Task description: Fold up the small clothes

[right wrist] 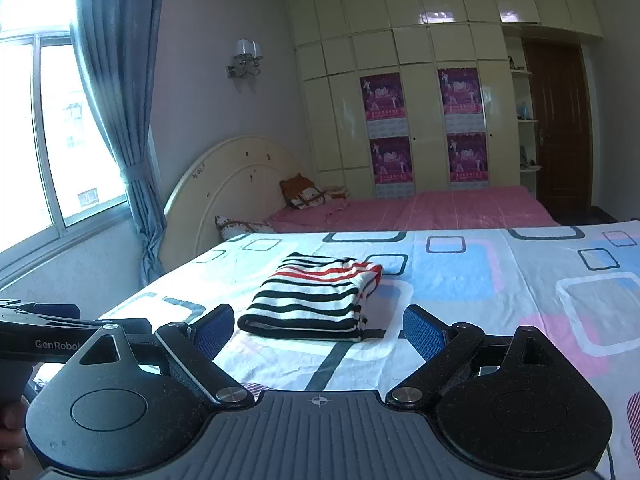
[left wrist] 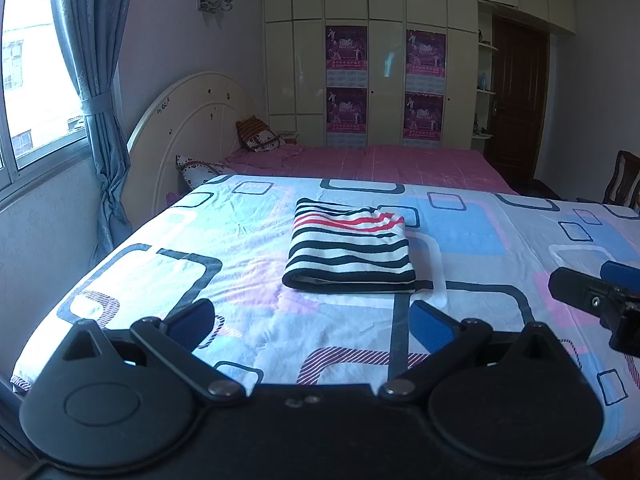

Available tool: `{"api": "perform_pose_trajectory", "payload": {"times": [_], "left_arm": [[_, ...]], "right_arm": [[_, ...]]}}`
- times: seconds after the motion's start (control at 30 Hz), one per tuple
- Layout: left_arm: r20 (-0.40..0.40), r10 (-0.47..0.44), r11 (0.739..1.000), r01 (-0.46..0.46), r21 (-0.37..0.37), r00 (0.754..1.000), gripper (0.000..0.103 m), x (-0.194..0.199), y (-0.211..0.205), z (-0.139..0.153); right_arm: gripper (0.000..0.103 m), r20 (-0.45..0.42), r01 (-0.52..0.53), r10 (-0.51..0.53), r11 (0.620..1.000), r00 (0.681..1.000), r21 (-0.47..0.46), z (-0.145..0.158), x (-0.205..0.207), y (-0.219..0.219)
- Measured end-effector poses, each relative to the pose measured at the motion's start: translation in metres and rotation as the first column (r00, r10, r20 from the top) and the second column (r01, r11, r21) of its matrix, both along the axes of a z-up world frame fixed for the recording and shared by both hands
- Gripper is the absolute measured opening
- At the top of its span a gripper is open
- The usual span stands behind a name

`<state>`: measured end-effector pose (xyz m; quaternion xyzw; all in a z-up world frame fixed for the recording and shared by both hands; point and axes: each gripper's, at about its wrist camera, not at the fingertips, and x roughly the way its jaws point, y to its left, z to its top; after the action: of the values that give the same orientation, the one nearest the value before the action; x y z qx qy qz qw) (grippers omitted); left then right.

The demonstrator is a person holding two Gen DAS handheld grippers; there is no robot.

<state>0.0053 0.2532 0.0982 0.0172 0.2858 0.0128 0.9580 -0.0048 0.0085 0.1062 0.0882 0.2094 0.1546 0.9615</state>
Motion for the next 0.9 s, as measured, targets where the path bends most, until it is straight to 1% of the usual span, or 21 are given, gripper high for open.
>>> {"api": "perform_pose_trajectory", "payload": {"times": [0.57,0.9], "left_arm": [[-0.002,-0.004,1.000,0.004,0.001,1.000,0.103,0.0016,0.0008,-0.0005],[-0.018,-0.004,1.000,0.003,-0.014,1.000,0.103,0.0081,0.0018,-0.0023]], "right_arm": [[0.090,-0.005,-0.003,0.003,1.000,1.000,0.001,-0.0006,0.0027,0.0025],[0.090,-0.013,-0.001,0.001,1.000,1.000,-0.002,-0.0029,0.0062,0.0019]]}}
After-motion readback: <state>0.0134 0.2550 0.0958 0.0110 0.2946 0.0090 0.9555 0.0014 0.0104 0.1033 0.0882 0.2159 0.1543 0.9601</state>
